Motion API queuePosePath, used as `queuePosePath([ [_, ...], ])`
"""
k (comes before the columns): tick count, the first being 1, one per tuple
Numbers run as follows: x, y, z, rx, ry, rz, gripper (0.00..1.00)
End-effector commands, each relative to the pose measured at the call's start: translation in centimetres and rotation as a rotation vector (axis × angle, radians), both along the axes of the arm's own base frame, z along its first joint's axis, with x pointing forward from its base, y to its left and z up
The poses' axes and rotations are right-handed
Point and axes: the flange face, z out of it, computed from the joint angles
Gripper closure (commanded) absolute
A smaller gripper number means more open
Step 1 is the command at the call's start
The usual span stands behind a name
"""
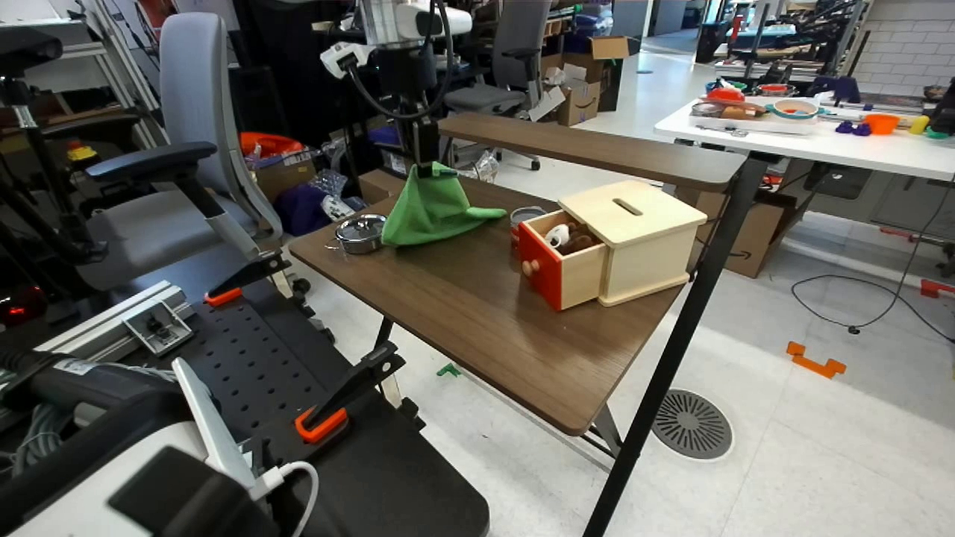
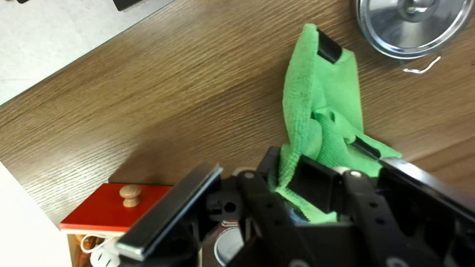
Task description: Fold the green towel on the table.
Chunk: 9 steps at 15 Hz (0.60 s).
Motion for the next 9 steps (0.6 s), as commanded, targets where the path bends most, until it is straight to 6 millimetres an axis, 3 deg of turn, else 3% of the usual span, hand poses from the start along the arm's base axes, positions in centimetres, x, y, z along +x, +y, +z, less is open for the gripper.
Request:
queuePosePath([
  [1, -0.2, 1.2, 3.0, 0.027, -0.007, 0.002, 0.98],
  [4, 1.2, 2.2, 3.0, 0.030, -0.003, -0.007, 0.98],
  [9, 4.3, 2.6, 0.7, 0.020, 0.033, -0.039, 0.98],
])
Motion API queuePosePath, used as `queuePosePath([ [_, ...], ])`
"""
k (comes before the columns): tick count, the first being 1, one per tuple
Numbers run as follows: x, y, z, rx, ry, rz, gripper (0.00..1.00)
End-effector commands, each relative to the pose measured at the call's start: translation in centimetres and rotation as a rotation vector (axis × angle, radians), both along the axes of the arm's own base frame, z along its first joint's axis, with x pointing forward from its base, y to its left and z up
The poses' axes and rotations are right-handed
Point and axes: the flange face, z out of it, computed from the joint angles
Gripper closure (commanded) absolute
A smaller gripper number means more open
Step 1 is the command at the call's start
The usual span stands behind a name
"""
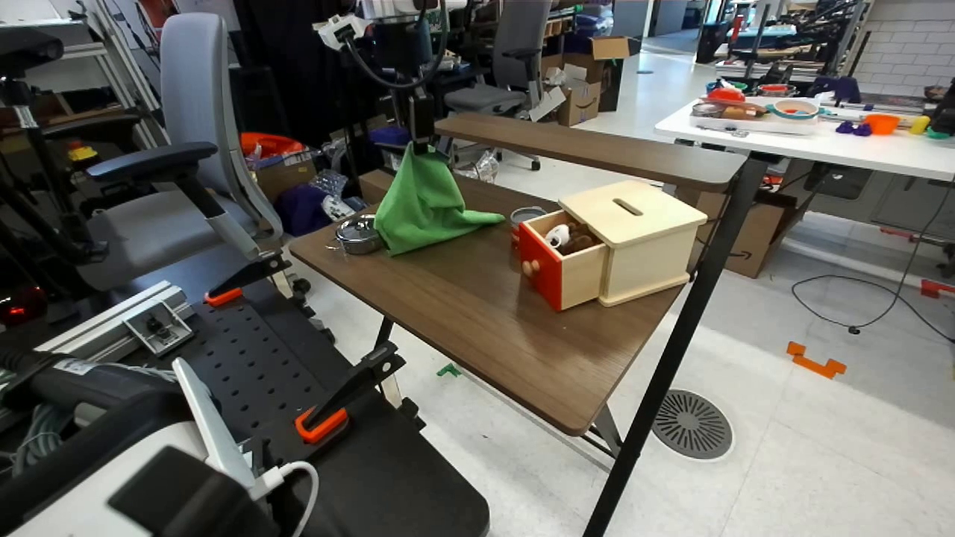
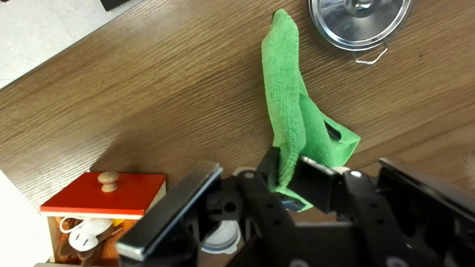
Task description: Fold the green towel on the table.
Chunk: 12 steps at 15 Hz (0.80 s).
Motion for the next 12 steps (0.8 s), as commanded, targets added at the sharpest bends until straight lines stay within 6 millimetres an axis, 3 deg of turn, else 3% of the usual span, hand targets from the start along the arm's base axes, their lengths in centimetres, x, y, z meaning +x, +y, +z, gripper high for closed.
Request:
queuePosePath([
  [1, 3.2, 0.2, -2.3, -0.001, 0.039, -0.041, 0.98],
  [12, 9.4, 3.6, -11.5, -0.045, 0.121, -0.100, 0.98],
])
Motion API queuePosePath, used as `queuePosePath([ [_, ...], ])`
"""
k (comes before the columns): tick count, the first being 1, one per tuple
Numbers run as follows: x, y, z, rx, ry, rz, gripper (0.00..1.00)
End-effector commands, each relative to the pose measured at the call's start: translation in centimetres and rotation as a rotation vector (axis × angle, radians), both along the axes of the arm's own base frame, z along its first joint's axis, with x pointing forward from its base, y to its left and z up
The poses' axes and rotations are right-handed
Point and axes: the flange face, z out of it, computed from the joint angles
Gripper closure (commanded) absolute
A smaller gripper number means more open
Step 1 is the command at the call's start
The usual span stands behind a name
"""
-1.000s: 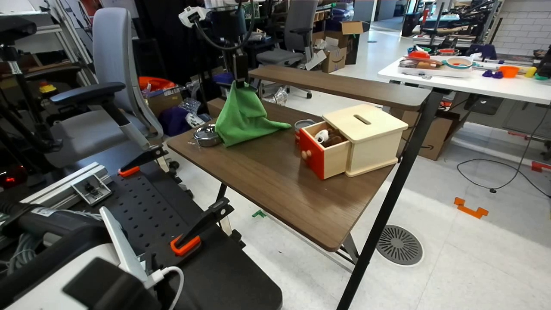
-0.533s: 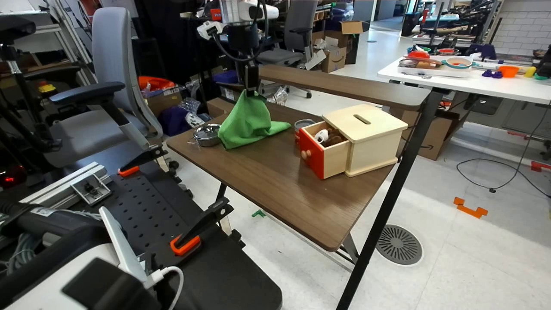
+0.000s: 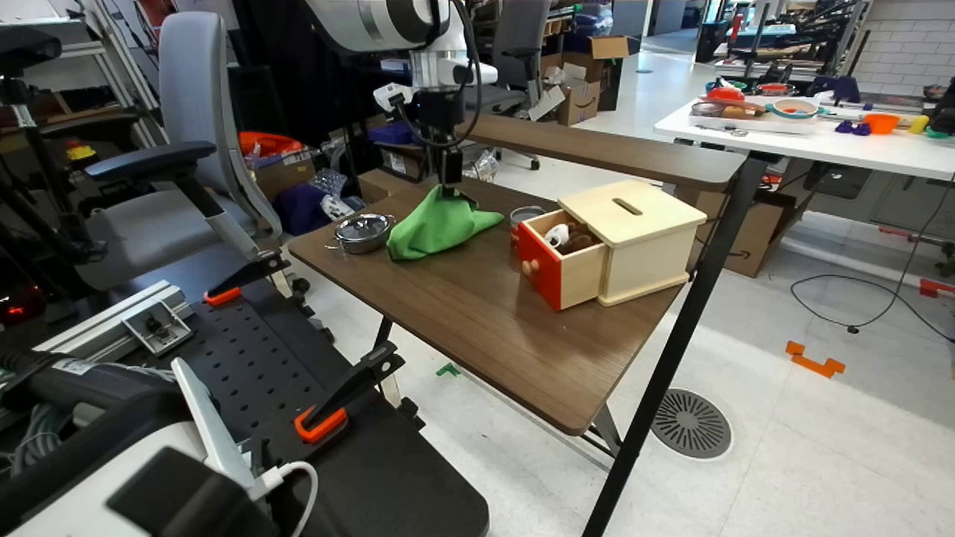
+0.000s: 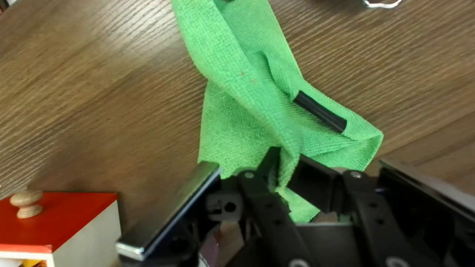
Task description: Fold the green towel on the table.
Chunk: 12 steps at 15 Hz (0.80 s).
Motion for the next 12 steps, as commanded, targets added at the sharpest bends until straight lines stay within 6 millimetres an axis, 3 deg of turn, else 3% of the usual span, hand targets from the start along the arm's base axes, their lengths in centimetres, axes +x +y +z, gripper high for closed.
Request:
queuePosePath([
  [1, 2.4, 1.7, -2.1, 0.002, 0.025, -0.027, 0.98],
  [7, 4.1, 3.3, -4.1, -0.009, 0.021, -0.035, 0.98],
  [9, 4.2, 3.3, -4.4, -0.020, 0.032, -0.038, 0.64],
  [12, 4.6, 3.3, -4.1, -0.026, 0.028, -0.042, 0.45],
])
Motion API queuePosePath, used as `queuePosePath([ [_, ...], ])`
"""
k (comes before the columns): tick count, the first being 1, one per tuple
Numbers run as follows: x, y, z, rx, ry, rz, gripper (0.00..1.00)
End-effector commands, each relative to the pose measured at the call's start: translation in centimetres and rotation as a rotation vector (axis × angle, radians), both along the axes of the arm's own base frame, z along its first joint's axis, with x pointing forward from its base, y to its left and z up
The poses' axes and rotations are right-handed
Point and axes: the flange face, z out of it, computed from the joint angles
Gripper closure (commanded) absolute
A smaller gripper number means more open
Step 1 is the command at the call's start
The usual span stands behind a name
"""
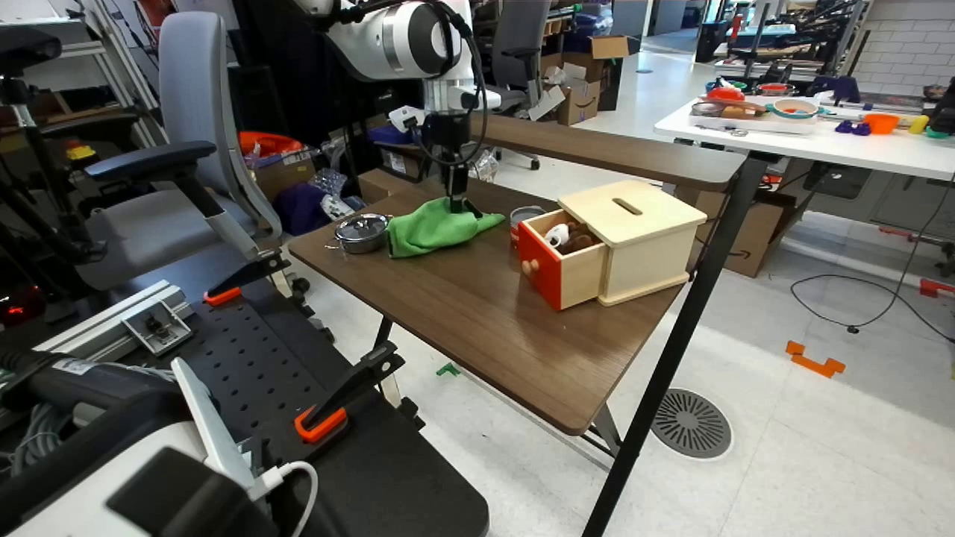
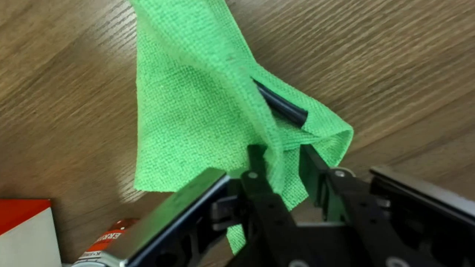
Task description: Fold the green towel on the table.
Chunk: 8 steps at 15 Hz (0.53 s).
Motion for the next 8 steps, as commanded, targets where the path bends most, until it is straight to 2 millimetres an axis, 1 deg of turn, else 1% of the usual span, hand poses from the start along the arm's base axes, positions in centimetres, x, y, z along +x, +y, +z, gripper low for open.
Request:
queuePosePath([
  [1, 0.9, 0.3, 0.6, -0.010, 0.001, -0.017, 0.36],
  [5, 0.8, -0.1, 2.9, -0.009, -0.026, -0.019, 0.08],
  [6, 0.5, -0.6, 4.0, -0.009, -0.040, -0.021, 0.01],
  [7, 0.4, -0.7, 4.6, -0.010, -0.044, -0.024, 0.00],
  [8, -0.1, -1.2, 5.9, -0.010, -0.034, -0.034, 0.00],
])
